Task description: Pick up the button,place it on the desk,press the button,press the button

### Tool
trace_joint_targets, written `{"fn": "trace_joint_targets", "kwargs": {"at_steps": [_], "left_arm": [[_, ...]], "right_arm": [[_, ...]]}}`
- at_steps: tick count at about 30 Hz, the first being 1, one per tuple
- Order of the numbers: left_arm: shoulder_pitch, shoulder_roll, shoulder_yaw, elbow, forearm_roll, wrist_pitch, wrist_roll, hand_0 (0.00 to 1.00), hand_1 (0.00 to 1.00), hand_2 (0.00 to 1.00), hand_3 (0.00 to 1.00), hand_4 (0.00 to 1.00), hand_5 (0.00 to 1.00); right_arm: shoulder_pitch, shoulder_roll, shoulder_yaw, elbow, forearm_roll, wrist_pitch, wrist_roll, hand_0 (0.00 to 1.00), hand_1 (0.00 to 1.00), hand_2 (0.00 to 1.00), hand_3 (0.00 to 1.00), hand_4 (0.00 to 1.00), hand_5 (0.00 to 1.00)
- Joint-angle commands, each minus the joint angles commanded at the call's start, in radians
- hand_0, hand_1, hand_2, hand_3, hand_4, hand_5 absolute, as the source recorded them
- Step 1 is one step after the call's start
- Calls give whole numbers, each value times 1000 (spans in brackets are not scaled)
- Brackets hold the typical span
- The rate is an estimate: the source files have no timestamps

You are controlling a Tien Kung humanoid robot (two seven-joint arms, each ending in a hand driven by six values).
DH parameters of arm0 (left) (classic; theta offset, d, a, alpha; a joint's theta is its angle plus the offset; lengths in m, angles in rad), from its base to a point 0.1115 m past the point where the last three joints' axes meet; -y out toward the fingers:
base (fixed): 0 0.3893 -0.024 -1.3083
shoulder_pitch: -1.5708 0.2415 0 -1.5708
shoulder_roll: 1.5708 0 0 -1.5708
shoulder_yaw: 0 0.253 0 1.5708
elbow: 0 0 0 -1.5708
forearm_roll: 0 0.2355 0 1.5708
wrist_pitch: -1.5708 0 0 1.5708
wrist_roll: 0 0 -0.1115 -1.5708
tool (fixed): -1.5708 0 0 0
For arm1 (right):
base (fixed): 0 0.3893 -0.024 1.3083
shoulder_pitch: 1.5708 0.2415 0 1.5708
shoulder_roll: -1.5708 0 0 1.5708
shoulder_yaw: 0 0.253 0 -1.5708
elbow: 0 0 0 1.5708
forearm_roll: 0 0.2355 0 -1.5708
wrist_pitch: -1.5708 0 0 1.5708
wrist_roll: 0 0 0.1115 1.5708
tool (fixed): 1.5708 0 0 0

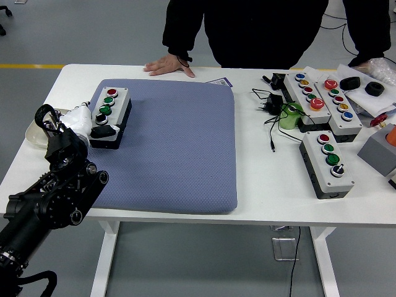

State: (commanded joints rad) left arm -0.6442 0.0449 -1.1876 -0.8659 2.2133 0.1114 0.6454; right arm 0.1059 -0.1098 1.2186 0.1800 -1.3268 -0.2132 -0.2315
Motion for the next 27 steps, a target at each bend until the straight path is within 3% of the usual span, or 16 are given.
{"fn": "trace_joint_targets", "kwargs": {"at_steps": [12,21,27], "left_arm": [[-60,-9,21,107,-26,-33,0,949,998,998,998,998,623],[-80,-9,32,120,-21,-51,0,944,998,998,998,998,615],[-105,-12,45,160,-32,-68,0,932,998,998,998,998,610]], "right_arm": [[-4,0,5,0,-10,0,-2,747,700,712,582,181,132],[-7,-1,7,0,-17,0,-4,746,700,712,582,180,133],[-9,0,7,0,-24,0,-5,747,700,712,582,181,132]]}}
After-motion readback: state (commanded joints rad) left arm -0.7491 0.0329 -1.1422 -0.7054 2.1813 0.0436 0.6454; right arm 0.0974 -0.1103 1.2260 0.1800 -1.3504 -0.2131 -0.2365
